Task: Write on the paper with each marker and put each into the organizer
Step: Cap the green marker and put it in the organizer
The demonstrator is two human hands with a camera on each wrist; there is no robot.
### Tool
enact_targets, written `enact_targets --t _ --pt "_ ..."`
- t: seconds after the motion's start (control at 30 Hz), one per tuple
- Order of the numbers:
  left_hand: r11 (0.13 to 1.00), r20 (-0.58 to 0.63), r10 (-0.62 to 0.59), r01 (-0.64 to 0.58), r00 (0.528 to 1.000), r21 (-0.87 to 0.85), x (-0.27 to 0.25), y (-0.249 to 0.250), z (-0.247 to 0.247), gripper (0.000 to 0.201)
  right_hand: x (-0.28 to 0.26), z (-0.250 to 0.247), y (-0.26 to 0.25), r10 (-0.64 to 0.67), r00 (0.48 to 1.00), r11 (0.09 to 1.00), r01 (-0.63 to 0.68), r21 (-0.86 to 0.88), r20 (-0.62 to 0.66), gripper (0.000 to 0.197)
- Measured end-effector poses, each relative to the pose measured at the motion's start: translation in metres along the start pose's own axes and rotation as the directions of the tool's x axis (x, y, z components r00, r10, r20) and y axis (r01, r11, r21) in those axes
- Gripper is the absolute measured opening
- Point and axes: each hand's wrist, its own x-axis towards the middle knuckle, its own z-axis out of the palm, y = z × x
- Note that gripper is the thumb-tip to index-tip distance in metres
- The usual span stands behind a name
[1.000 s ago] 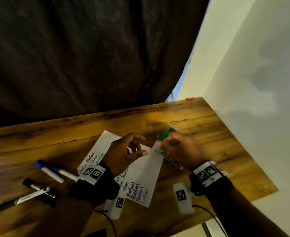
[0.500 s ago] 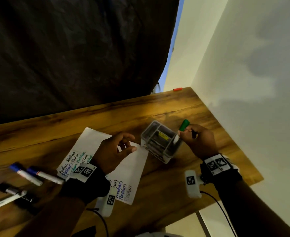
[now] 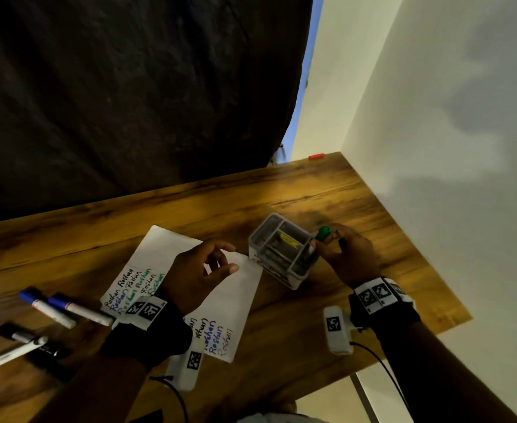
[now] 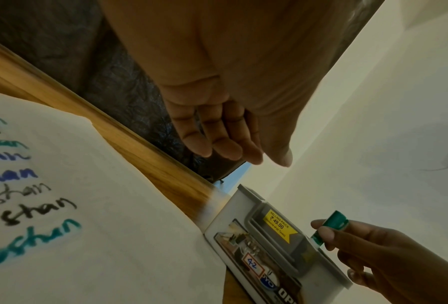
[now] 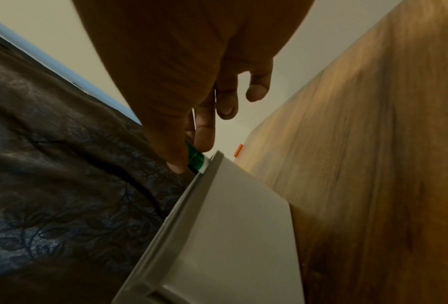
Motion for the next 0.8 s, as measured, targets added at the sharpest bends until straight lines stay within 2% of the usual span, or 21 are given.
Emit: enact_targets --t 0.03,0.17,0.33,0.43,0.5,0.57,0.63,0.7,0.8 --pt "1.000 -0.001 0.001 -0.001 1.000 -0.001 -0.001 0.000 -0.001 0.027 0.001 -0.002 -0.001 0.017 1.000 1.000 -0.017 0.011 0.009 0.024" --pt "1.000 -0.012 0.006 -0.006 1.000 0.003 -0.003 -0.001 -0.001 0.029 0.003 -0.008 -0.003 0.021 1.000 1.000 -0.021 0.003 0.007 0.051" --pt "1.000 -0.015 0.014 -0.013 1.000 0.003 -0.006 -0.007 -0.003 0.027 0.004 -0.015 -0.009 0.004 0.999 1.000 -0.004 0.019 -0.033 0.063" --pt "1.000 -0.014 0.014 -0.014 1.000 0.003 -0.009 -0.011 -0.007 0.026 0.003 -0.019 -0.012 0.001 1.000 1.000 -0.001 0.004 0.000 0.067" --pt "1.000 -0.027 0.019 -0.019 0.999 -0.002 -0.010 -0.014 -0.009 0.026 0.001 -0.022 -0.017 0.022 1.000 1.000 -0.022 -0.006 0.015 0.071" --pt "1.000 -0.038 0.027 -0.026 0.999 0.008 -0.013 -0.017 -0.012 0.026 -0.001 -0.026 -0.027 0.048 0.999 0.999 -0.048 -0.023 -0.022 0.074" --pt "0.999 -0.048 0.034 -0.033 0.998 0.010 -0.017 -0.021 -0.017 0.026 -0.004 -0.030 -0.044 0.009 0.996 0.999 -0.014 -0.051 -0.085 0.072" --pt "1.000 -0.052 0.021 -0.020 0.998 0.018 -0.022 -0.024 -0.022 0.025 -0.004 -0.031 -0.065 -0.088 0.989 0.995 0.082 -0.056 -0.120 0.064" --pt "0.999 -0.047 -0.032 0.033 0.998 0.021 -0.033 -0.034 -0.034 0.025 -0.003 -0.019 -0.102 -0.185 0.981 0.983 0.183 -0.033 -0.056 0.052"
